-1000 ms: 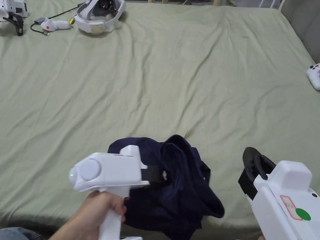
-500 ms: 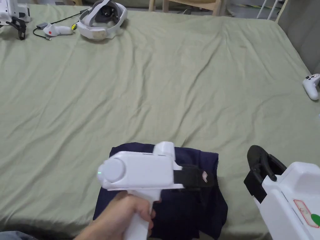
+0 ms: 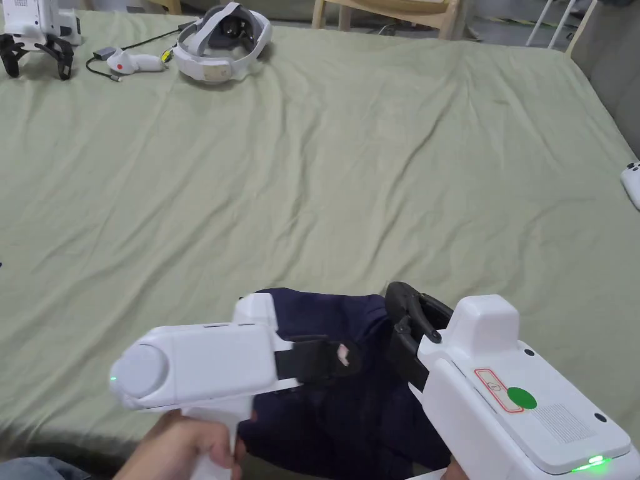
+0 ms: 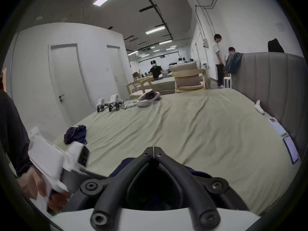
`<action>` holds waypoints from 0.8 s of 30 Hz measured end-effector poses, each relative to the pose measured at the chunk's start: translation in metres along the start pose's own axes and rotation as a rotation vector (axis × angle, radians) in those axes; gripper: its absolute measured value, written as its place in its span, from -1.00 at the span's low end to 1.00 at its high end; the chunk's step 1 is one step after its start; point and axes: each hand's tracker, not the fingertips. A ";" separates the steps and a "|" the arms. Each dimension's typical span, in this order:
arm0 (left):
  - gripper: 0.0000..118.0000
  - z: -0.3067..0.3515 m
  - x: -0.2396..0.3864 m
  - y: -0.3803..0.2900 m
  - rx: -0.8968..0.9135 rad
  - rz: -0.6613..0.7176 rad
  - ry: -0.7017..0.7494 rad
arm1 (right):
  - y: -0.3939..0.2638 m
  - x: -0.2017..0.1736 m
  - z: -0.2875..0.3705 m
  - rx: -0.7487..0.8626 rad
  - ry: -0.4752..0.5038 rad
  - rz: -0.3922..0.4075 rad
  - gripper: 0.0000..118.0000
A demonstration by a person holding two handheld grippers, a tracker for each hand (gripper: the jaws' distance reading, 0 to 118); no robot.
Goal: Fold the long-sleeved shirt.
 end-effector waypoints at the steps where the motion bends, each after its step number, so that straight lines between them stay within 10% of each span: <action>1: -0.88 -0.011 0.003 -0.001 -0.001 0.015 -0.005 | 0.003 0.001 0.003 0.007 -0.009 0.013 -1.00; 4: -0.77 -0.041 0.019 -0.003 -0.042 -0.023 0.001 | 0.009 0.014 0.015 0.031 -0.066 0.016 -1.00; 7: 0.43 -0.071 0.028 -0.002 -0.082 -0.015 -0.024 | 0.012 0.029 0.025 0.050 -0.123 -0.012 -1.00; 10: 0.70 -0.090 0.042 -0.007 -0.151 -0.039 -0.062 | 0.016 0.040 0.034 0.067 -0.157 -0.032 -1.00; 15: 0.63 -0.052 0.041 -0.004 -0.056 -0.029 -0.118 | 0.019 0.049 0.041 0.080 -0.171 -0.038 -1.00; 22: -0.71 0.056 -0.008 0.019 0.204 -0.003 0.044 | -0.005 0.048 0.004 -0.116 -0.006 -0.133 -1.00; 24: -0.79 0.085 -0.024 0.024 0.267 0.012 0.110 | -0.026 0.050 -0.020 -0.224 0.047 -0.159 -1.00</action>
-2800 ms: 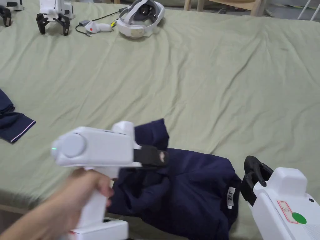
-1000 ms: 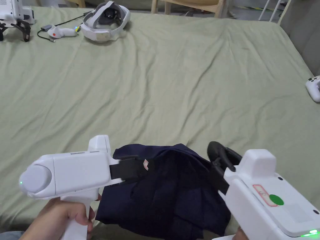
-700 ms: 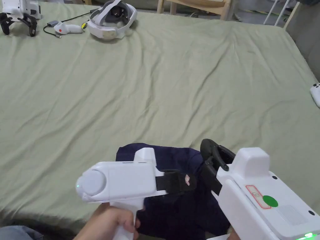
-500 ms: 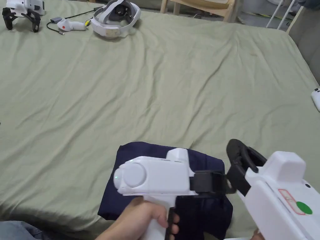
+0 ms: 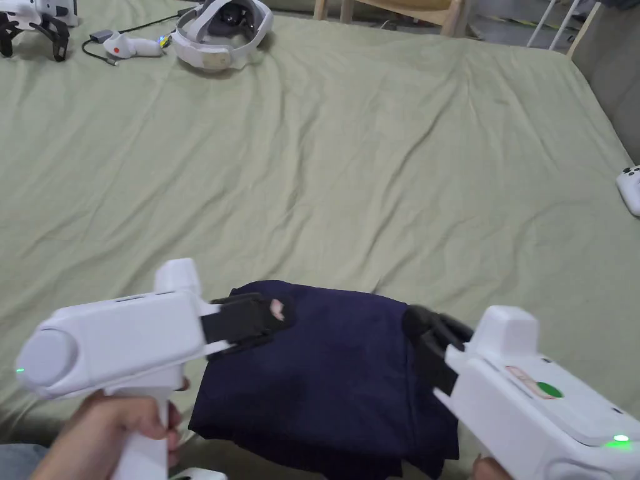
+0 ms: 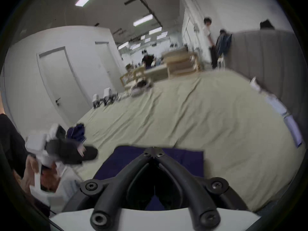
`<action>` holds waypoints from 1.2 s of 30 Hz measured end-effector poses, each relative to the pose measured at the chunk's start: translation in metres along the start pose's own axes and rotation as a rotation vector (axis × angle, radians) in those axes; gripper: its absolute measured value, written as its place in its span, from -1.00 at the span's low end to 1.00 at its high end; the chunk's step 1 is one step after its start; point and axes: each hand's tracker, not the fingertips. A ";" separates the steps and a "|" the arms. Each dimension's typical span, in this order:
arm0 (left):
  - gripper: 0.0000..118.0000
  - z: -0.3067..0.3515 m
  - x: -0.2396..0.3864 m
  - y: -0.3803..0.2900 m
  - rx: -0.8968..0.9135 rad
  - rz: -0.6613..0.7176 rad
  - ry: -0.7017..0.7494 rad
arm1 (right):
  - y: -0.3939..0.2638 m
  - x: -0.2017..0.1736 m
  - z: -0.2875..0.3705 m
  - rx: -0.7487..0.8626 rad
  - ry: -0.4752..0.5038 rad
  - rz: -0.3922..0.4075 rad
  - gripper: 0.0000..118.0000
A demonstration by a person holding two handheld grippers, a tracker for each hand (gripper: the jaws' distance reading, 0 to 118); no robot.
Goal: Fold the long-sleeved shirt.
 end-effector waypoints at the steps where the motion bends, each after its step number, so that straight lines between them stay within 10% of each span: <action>1: -0.79 0.009 -0.008 0.005 0.008 0.007 0.005 | -0.009 0.006 -0.014 -0.050 0.050 -0.054 -1.00; 4: -0.68 0.033 -0.026 0.010 0.012 0.043 0.007 | -0.036 0.026 -0.054 -0.263 0.044 -0.130 -1.00; 6: 0.20 0.043 -0.040 0.014 0.005 0.059 0.014 | -0.052 0.036 -0.068 -0.344 -0.038 -0.046 -1.00; 8: 0.88 0.044 -0.054 0.015 -0.023 0.077 0.033 | -0.056 0.047 -0.065 -0.291 0.007 -0.164 -1.00; 20: 0.85 -0.065 -0.124 0.025 -0.416 0.194 -0.143 | -0.045 0.041 -0.058 -0.300 -0.030 -0.092 -1.00; 24: -0.33 -0.077 -0.121 0.011 -0.407 0.085 -0.021 | -0.040 0.038 -0.046 -0.253 -0.071 -0.052 -1.00; 36: -0.50 0.055 -0.168 0.083 -0.275 0.060 0.063 | 0.010 -0.034 -0.003 0.108 -0.127 0.199 -1.00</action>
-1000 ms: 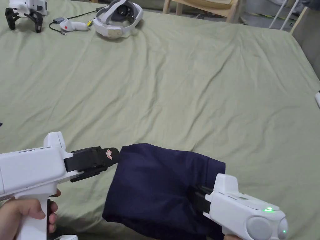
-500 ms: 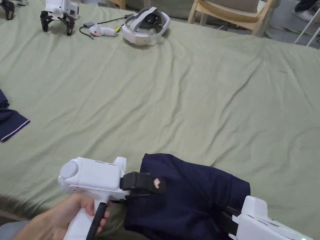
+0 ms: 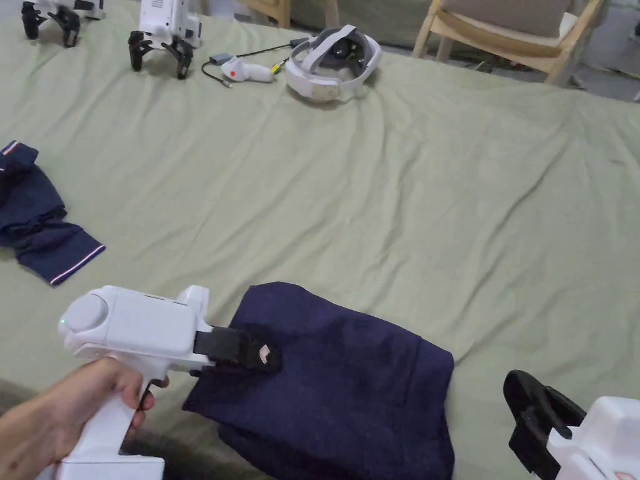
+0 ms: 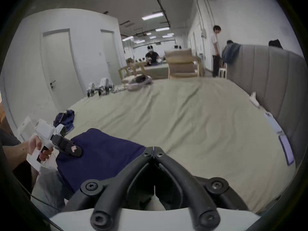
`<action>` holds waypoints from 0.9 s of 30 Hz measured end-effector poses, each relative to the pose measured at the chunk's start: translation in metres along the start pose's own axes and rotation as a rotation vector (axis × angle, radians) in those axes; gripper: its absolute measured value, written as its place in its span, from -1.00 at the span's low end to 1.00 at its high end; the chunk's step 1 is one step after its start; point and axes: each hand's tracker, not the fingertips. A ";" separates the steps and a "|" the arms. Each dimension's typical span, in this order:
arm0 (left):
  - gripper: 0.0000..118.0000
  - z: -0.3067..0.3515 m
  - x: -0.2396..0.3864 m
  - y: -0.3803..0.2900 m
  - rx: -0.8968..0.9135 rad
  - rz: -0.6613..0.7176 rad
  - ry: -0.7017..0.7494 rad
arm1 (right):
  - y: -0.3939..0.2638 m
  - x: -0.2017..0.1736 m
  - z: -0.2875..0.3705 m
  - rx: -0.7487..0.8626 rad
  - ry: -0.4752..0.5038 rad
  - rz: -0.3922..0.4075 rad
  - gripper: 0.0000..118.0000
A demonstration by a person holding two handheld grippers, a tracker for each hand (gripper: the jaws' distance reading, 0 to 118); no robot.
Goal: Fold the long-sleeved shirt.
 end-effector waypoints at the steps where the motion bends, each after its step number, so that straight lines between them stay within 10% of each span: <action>1: -0.50 0.022 -0.009 0.008 0.030 0.003 0.043 | 0.003 -0.004 0.000 0.002 0.008 0.006 -1.00; 14: -0.47 0.161 -0.073 0.059 0.106 0.070 0.388 | -0.003 -0.022 -0.018 -0.047 0.003 0.016 -1.00; 16: -0.18 0.146 -0.056 0.046 0.131 0.061 0.416 | -0.002 -0.021 -0.016 -0.046 -0.009 0.018 -1.00; 19: 0.77 0.146 -0.020 0.034 0.210 0.040 0.599 | 0.004 -0.015 -0.008 -0.031 -0.038 0.018 -1.00; 27: 0.83 0.149 0.169 0.004 0.780 -0.448 0.837 | 0.042 0.014 0.014 0.118 -0.192 0.030 -1.00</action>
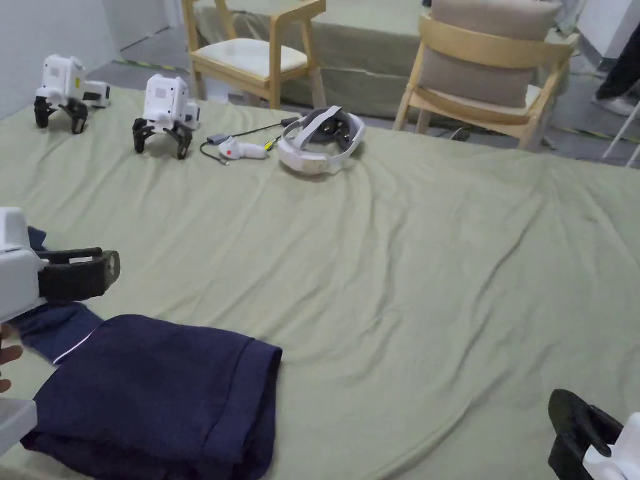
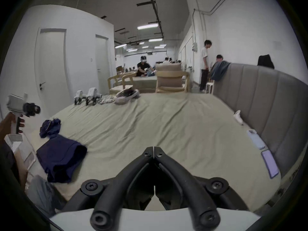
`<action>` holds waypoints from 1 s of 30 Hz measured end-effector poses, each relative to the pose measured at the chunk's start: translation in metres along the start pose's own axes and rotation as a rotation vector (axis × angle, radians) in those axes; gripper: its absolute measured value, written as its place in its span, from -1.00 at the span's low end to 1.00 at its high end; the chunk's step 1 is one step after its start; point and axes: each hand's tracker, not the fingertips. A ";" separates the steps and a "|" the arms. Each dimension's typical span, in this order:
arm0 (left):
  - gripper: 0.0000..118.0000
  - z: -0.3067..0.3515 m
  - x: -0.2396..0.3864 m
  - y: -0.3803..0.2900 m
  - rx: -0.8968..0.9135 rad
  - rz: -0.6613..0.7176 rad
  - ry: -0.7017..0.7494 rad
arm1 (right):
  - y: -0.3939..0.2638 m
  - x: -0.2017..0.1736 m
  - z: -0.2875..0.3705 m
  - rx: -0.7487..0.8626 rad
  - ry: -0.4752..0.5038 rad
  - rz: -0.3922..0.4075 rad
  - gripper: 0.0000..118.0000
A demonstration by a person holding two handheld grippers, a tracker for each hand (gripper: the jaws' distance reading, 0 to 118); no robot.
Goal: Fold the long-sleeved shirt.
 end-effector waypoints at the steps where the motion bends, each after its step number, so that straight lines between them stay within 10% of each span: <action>1: 0.83 0.013 0.027 0.005 0.094 -0.013 0.004 | 0.011 0.003 0.001 0.029 -0.029 0.009 -1.00; 12: 0.88 0.047 0.254 0.018 0.443 0.041 -0.080 | 0.111 0.021 0.017 0.358 -0.197 0.116 -0.99; 13: 0.88 0.048 0.264 0.020 0.471 0.005 -0.083 | 0.117 0.022 0.019 0.379 -0.205 0.124 -0.77; 16: 0.88 0.050 0.275 0.027 0.470 0.009 -0.116 | 0.131 0.029 0.022 0.388 -0.205 0.118 0.92; 17: 0.88 0.050 0.275 0.031 0.461 0.019 -0.138 | 0.134 0.033 0.028 0.439 -0.202 0.136 1.00; 30: 0.88 0.060 0.278 0.041 0.450 -0.074 -0.124 | 0.142 0.033 0.027 0.397 -0.191 0.119 1.00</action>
